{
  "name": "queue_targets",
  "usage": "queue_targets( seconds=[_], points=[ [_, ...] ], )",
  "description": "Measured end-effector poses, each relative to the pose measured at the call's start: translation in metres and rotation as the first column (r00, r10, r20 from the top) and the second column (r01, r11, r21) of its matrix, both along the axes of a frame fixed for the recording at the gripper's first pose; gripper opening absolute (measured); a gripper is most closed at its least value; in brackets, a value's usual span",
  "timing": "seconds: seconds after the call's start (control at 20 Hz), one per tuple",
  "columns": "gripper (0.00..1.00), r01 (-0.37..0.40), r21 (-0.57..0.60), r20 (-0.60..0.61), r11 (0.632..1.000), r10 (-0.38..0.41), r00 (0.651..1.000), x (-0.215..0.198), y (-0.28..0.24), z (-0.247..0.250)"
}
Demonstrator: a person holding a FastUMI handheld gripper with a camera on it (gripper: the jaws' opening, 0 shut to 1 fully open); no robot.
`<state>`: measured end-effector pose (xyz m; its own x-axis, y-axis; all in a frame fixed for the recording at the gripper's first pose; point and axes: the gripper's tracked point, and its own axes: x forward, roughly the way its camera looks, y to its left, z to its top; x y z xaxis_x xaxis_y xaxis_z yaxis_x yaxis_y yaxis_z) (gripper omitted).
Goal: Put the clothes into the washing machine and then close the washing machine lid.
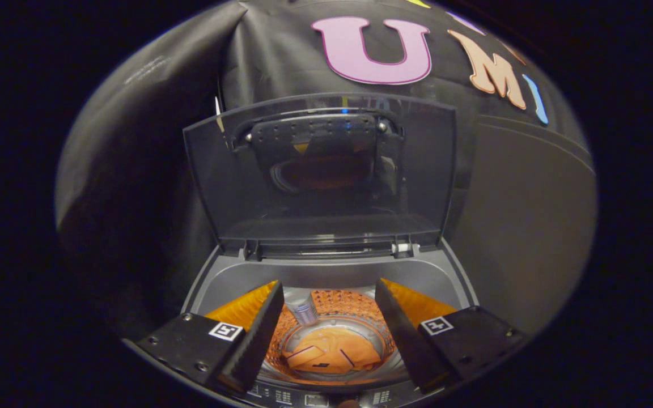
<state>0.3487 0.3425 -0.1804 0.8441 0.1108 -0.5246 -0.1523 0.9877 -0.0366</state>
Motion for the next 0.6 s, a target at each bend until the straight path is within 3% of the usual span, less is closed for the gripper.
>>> queue_targets(
  seconds=[0.4,0.6],
  points=[
    [0.98,-0.013,-0.001,0.186,1.0,0.013,0.982,0.047,0.017,0.115],
    [0.97,-0.016,0.035,0.3,0.999,0.005,0.954,0.092,0.023,0.174]
  ],
)
